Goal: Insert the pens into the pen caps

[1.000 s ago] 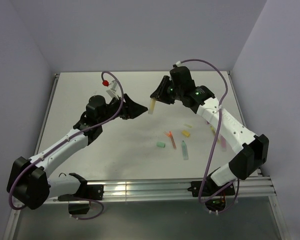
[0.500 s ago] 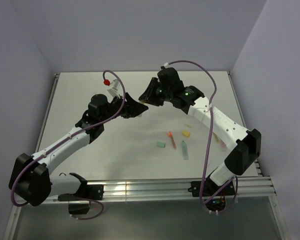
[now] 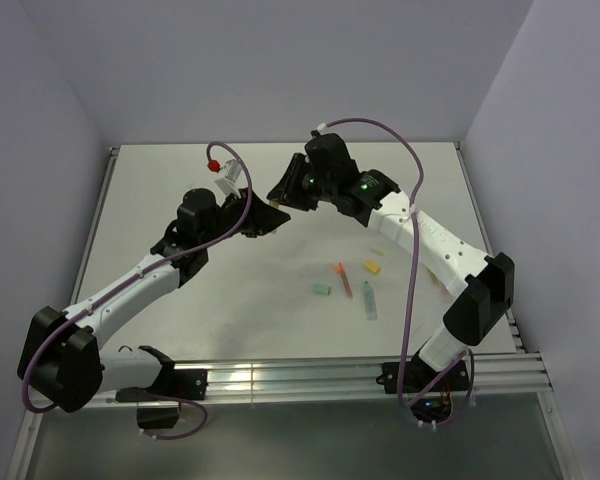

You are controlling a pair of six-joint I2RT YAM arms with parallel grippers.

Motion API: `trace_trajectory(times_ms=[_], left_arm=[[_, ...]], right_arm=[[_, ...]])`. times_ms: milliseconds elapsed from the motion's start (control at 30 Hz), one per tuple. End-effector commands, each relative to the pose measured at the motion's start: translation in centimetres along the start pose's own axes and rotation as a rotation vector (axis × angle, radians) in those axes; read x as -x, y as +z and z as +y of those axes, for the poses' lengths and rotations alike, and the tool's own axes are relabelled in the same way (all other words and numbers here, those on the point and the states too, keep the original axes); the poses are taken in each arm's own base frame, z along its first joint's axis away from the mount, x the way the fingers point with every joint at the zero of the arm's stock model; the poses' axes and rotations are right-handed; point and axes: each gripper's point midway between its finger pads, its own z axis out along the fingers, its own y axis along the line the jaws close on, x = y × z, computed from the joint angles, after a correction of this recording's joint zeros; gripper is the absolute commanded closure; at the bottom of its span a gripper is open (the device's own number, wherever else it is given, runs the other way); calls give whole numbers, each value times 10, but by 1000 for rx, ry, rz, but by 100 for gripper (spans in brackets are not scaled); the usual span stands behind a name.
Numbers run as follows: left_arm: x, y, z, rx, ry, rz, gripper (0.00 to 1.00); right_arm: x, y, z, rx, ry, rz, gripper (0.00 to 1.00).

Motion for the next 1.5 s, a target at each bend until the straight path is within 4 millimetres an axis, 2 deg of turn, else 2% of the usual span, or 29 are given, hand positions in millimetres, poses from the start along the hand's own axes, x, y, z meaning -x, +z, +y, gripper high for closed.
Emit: trace_trajectory(times_ms=[0, 33, 67, 167, 233, 267, 300, 367, 400, 467, 500, 600, 633, 700, 733, 767, 800, 900, 933, 1000, 1100, 1200, 1467], left_arm=[[20, -2, -22, -48, 47, -44, 76], [21, -2, -24, -51, 49, -41, 83], [20, -1, -24, -51, 48, -32, 99], [17, -1, -28, -64, 49, -6, 100], [15, -2, -30, -75, 47, 14, 100], [12, -3, -29, -72, 50, 26, 100], [15, -4, -33, -75, 60, 27, 100], [9, -6, -30, -55, 60, 71, 100], [11, -7, -32, -56, 81, 74, 100], [5, -12, -34, -61, 98, 114, 100], [7, -14, -35, -61, 102, 119, 100], [2, -24, -36, -64, 106, 155, 100], [4, -28, -38, -64, 112, 151, 100], [2, -35, -29, -31, 108, 169, 100], [3, -41, -30, -32, 109, 169, 100], [6, -45, -27, -26, 107, 163, 100], [2, -49, -26, -27, 98, 173, 100], [3, -62, -27, -40, 97, 163, 100], [5, -66, -31, -44, 105, 154, 100], [4, -72, -31, -47, 125, 161, 100], [0, -81, -32, -43, 150, 168, 100], [-2, -89, -31, -44, 169, 157, 100], [-3, -96, -24, -26, 170, 124, 100]], right_arm=[[10, -4, 20, 50, -6, -33, 100], [9, -3, 19, 47, -7, -31, 100], [10, -3, 19, 48, -15, -36, 100], [14, -4, 19, 39, -43, -52, 87], [25, -9, 16, 11, -64, -100, 75], [28, -12, 14, 1, -98, -116, 65], [39, -18, 11, -29, -109, -165, 60], [48, -27, 6, -48, -150, -201, 53], [60, -37, 4, -52, -154, -241, 47], [68, -44, -5, -70, -200, -275, 36], [73, -54, -5, -70, -211, -300, 35], [81, -64, -22, -107, -259, -329, 36], [82, -65, -37, -143, -291, -322, 36], [84, -75, -52, -176, -317, -327, 36], [82, -73, -76, -221, -321, -308, 36], [77, -74, -84, -216, -342, -286, 37], [67, -76, -101, -226, -341, -259, 37], [71, -91, -138, -309, -358, -283, 41], [60, -91, -160, -374, -375, -248, 41], [51, -92, -185, -464, -386, -218, 41], [21, -88, -229, -583, -392, -112, 42], [1, -84, -251, -630, -402, -39, 43], [-36, -70, -284, -677, -419, 136, 45]])
